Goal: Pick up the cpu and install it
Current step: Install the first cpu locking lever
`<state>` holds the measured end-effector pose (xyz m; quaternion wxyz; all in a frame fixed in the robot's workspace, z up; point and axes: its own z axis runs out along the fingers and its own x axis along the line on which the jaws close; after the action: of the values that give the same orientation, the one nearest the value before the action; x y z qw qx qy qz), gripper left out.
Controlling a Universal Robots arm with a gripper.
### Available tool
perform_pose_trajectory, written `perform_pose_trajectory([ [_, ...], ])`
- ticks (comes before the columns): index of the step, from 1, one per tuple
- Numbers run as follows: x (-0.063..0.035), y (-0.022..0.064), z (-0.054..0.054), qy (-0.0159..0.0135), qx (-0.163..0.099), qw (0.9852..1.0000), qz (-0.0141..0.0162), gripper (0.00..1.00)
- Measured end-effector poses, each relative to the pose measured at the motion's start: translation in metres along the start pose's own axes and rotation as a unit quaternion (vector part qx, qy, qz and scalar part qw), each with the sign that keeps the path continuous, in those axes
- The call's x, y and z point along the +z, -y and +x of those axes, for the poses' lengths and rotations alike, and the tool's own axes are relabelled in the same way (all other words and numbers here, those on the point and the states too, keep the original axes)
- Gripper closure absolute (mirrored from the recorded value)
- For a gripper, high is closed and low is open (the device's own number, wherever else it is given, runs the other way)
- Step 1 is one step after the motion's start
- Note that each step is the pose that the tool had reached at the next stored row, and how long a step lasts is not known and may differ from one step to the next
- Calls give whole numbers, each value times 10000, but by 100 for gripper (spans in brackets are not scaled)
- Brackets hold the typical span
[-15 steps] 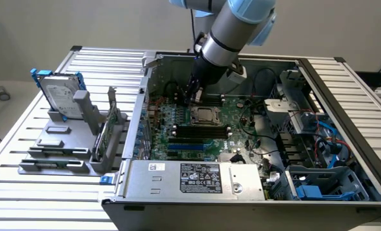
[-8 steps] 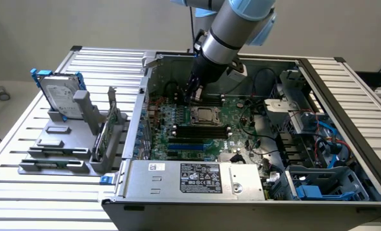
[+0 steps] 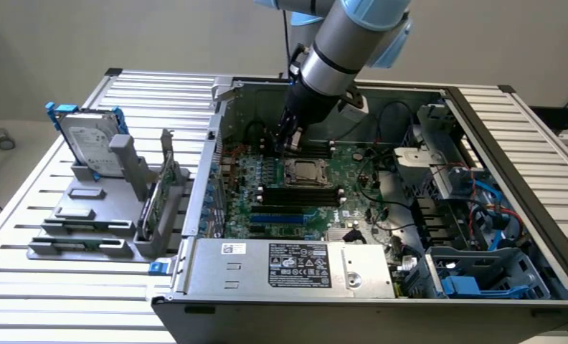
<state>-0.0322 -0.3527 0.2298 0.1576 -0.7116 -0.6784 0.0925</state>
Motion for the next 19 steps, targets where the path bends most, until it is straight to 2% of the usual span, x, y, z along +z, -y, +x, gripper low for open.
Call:
perform_pose_trajectory([
  [6,1,3,-1,-1,3,10000,2,89],
  [10,17,68,-7,-15,27,10000,0,89],
  [14,20,152,-10,-49,47,10000,-1,89],
  [19,20,255,-13,-120,95,9999,-4,89],
])
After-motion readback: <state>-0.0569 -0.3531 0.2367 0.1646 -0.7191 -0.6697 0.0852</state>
